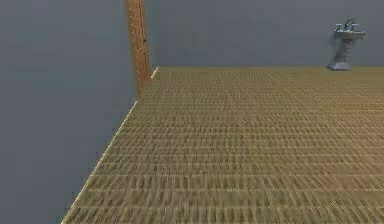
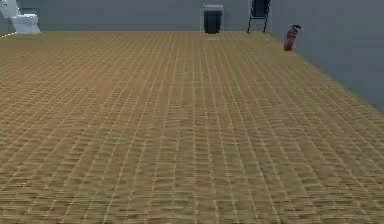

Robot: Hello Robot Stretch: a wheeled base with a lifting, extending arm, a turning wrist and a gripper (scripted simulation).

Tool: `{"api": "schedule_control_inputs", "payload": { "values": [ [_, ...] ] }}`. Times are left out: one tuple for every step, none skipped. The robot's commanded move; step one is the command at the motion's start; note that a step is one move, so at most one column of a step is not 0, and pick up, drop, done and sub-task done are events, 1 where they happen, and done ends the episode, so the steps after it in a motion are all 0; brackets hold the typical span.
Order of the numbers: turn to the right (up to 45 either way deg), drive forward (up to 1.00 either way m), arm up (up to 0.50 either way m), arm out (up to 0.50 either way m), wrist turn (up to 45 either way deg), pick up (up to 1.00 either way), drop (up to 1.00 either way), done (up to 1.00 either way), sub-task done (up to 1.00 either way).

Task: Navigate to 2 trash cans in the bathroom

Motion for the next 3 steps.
{"api": "schedule_control_inputs", "payload": {
  "values": [
    [45.0,0.0,0.0,0.0,0.0,0.0,0.0,0.0,0.0],
    [45.0,0.0,0.0,0.0,0.0,0.0,0.0,0.0,0.0],
    [0.0,1.0,0.0,0.0,0.0,0.0,0.0,0.0,0.0]
  ]
}}
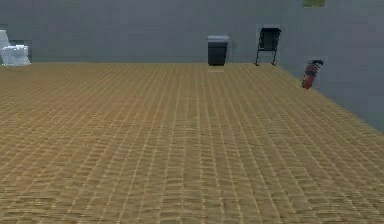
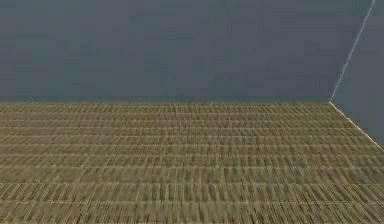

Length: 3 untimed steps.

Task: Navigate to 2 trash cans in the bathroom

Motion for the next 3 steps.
{"api": "schedule_control_inputs", "payload": {
  "values": [
    [0.0,1.0,0.0,0.0,0.0,0.0,0.0,0.0,0.0],
    [0.0,1.0,0.0,0.0,0.0,0.0,0.0,0.0,0.0],
    [3.0,0.0,0.0,0.0,0.0,0.0,0.0,0.0,0.0]
  ]
}}
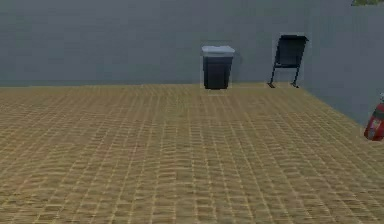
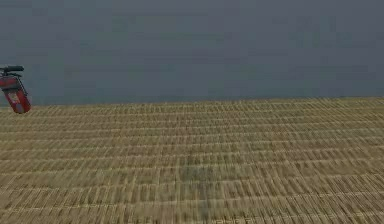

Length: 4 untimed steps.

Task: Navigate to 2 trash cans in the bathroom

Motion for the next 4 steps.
{"api": "schedule_control_inputs", "payload": {
  "values": [
    [0.0,1.0,0.0,0.0,0.0,0.0,0.0,0.0,0.0],
    [0.0,1.0,0.0,0.0,0.0,0.0,0.0,0.0,0.0],
    [0.0,1.0,0.0,0.0,0.0,0.0,0.0,0.0,0.0],
    [24.0,0.0,0.0,0.0,0.0,0.0,0.0,0.0,0.0]
  ]
}}
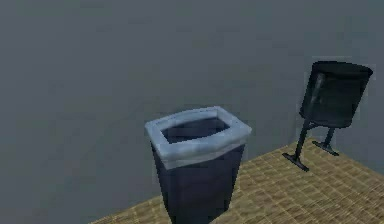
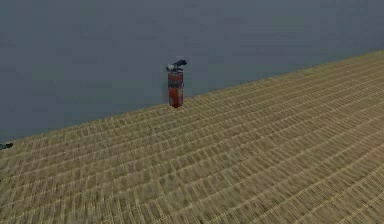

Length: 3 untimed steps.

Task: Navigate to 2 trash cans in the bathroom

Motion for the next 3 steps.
{"api": "schedule_control_inputs", "payload": {
  "values": [
    [0.0,0.0,0.0,0.0,0.0,0.0,0.0,0.0,1.0],
    [45.0,0.0,0.0,0.0,0.0,0.0,0.0,0.0,0.0],
    [18.0,0.0,0.0,0.0,0.0,0.0,0.0,0.0,0.0]
  ]
}}
